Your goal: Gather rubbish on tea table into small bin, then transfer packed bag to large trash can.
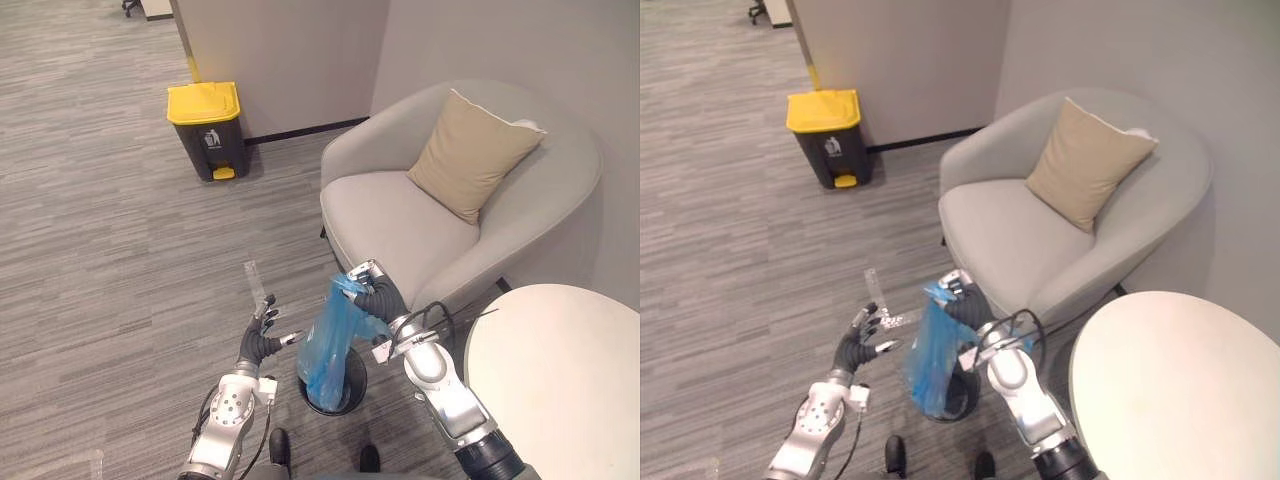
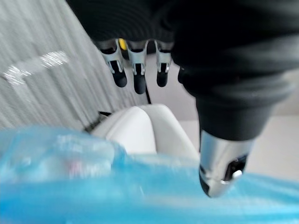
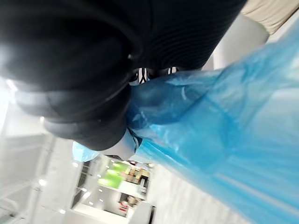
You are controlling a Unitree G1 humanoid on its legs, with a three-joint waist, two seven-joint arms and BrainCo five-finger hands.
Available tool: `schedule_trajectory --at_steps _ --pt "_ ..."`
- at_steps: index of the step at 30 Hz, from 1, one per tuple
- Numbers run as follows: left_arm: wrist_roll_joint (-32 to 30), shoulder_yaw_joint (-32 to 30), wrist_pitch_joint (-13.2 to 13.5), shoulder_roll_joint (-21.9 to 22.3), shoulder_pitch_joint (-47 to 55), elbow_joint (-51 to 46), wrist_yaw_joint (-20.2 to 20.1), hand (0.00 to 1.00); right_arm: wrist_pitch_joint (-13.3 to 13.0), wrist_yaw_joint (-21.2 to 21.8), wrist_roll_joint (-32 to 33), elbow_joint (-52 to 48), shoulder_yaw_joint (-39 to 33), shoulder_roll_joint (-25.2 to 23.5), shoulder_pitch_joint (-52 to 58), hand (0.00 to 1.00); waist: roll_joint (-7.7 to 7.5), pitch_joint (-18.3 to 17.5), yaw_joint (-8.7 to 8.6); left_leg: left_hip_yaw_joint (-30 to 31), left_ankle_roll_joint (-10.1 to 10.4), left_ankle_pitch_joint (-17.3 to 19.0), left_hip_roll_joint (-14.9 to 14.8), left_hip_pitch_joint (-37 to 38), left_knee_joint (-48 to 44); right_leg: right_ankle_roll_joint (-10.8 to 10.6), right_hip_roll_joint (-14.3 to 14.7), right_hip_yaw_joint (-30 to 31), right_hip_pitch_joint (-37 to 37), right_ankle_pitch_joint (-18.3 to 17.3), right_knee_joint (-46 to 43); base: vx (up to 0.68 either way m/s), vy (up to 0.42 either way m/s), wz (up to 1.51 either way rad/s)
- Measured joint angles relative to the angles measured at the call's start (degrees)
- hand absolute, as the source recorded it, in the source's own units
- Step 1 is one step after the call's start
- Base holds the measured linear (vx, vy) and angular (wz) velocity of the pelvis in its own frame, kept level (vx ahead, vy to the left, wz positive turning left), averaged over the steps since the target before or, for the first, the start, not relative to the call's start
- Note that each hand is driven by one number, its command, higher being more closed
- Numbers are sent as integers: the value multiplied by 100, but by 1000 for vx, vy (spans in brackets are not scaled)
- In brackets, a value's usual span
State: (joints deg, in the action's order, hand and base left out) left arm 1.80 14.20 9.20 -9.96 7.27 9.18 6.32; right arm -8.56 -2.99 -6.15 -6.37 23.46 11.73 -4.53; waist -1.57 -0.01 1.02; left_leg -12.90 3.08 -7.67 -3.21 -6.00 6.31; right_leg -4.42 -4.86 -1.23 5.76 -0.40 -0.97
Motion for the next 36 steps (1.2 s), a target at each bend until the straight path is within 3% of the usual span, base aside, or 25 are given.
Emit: schedule_trajectory --at_steps 9,25,26,36 --pt "-78 402 0 -20 -387 -179 29 0 -2 80 305 -224 278 -46 -202 100 16 -194 -68 -1 35 23 6 22 2 39 -7 18 23 -73 -54 -16 4 0" --pt "-1100 784 -14 -47 -1098 243 255 0 13 240 917 -343 1136 -53 -629 100 -15 -371 -107 -142 -17 -14 -38 30 2 3 -2 216 14 126 131 17 0 -5" --pt "-1200 831 -14 -48 -1139 371 253 100 20 244 1019 -279 1184 -53 -660 100 -18 -373 -118 -147 -17 -14 -38 31 2 2 -2 223 17 129 130 6 4 -4" --pt "-1526 1052 -81 -35 -1353 909 355 100 193 243 1353 -157 1404 -54 -920 100 -87 -419 -160 -259 41 24 -84 5 2 37 35 347 114 153 126 8 -5 -6"
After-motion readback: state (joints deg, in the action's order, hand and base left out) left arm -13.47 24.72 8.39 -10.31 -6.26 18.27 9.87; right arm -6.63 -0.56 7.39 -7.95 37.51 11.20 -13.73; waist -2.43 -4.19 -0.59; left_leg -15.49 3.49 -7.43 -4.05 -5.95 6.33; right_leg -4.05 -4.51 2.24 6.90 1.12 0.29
